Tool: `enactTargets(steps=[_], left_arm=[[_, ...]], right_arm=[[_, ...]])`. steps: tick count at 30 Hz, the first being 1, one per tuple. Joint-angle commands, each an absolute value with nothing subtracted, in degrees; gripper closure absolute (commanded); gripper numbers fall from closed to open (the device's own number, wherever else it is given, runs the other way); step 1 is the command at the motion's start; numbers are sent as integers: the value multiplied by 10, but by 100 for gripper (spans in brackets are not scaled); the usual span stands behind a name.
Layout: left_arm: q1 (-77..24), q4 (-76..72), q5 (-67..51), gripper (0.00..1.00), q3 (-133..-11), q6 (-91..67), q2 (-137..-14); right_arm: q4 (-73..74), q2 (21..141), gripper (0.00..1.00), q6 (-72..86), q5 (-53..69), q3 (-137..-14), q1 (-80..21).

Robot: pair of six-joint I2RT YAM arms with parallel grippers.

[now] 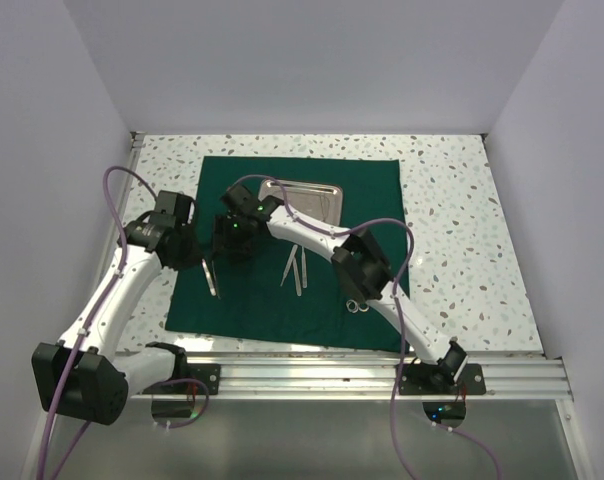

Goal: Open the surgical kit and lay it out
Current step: Place the medical item in the surgical kit, then adjust the surgical kit at the center of the board.

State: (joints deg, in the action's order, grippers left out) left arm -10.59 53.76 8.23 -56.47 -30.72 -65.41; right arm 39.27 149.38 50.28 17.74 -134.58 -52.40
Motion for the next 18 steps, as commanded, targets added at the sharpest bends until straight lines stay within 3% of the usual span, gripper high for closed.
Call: enactTargets(steps=[1,4,6,8,18], left_arm=[[-105,553,90,76,-571,-298,-645],[-105,549,86,76,-569,-293,-637],[-105,547,83,76,-564,-289,-635],[-105,545,81,76,-559,-287,-633],[-105,536,87,76,-548,-279,-628]], right_arm=[[372,1451,37,499,167,-1300,-526],[366,1401,38,477,141,-1231,-526],[366,1375,51,456,119,-1200,-526],[372,1366,57,433,106,-1164,-527],[377,1308,58,385,90,-1002,-568]])
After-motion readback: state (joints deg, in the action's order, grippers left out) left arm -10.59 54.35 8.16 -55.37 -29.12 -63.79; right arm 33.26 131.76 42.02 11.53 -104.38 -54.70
